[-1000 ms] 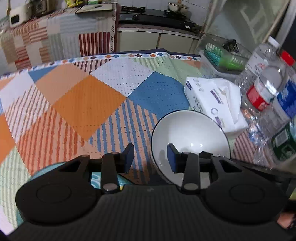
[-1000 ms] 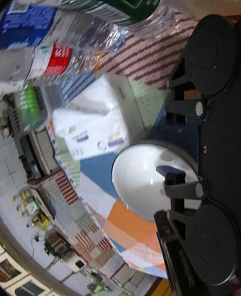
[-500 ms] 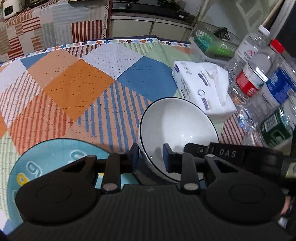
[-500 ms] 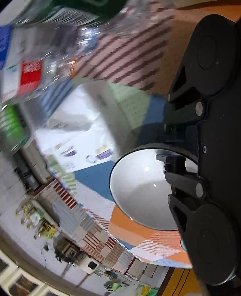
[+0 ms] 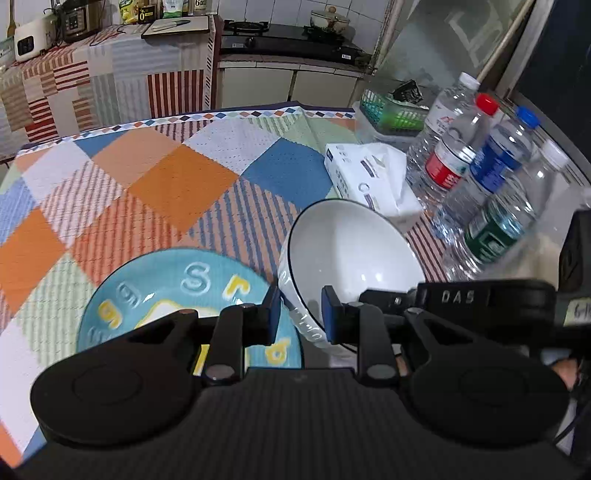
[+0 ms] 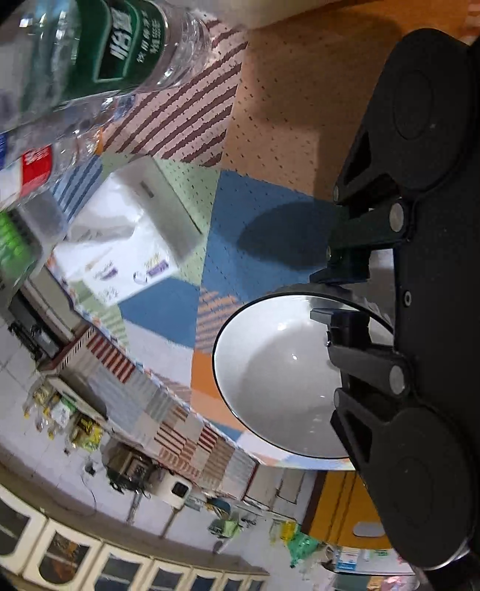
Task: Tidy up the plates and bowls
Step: 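Close both grippers on the third bowl rim and lift it, then carry the third bowl into the bowl stack and open both grippers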
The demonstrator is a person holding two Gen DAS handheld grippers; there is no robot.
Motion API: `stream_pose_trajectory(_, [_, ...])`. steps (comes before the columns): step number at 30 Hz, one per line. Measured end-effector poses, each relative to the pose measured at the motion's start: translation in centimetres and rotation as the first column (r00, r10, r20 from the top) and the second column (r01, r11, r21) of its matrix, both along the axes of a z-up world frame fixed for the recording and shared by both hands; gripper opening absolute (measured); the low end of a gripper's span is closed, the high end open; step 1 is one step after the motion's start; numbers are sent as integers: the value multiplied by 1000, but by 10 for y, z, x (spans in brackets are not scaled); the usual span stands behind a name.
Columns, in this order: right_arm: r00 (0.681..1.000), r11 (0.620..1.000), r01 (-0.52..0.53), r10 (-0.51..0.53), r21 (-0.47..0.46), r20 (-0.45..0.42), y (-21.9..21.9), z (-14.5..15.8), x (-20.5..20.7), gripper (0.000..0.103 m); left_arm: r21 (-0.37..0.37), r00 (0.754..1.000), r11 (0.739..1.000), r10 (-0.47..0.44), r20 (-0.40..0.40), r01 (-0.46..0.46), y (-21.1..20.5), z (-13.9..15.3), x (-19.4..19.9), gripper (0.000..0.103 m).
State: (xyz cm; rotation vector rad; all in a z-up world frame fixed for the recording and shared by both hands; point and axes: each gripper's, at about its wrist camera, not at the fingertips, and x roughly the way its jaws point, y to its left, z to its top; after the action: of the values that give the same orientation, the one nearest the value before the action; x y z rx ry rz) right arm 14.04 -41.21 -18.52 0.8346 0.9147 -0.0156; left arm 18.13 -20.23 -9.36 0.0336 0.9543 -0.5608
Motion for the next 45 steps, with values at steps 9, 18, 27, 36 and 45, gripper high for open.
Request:
stream_pose_trajectory(9, [997, 998, -59, 59, -14, 47, 13, 42, -28, 17, 11, 997, 999, -31, -77, 32, 30, 36, -38, 22])
stream_pose_trajectory(18, [988, 990, -130, 134, -52, 78, 39, 70, -70, 17, 46, 991, 996, -68, -112, 74, 58, 57, -77, 22])
stream_pose_trajectory(27, [980, 981, -186, 189, -57, 58, 63, 61, -102, 18, 48, 974, 995, -70, -215, 82, 84, 41, -101, 22])
stream_pose_trajectory(36, [975, 972, -216, 220, -93, 31, 78, 53, -120, 19, 62, 946, 993, -77, -316, 102, 90, 21, -108, 22])
stream_pose_trajectory(45, [969, 961, -244, 247, -129, 2, 94, 44, -128, 19, 74, 900, 993, -54, -433, 95, 99, -2, -107, 22])
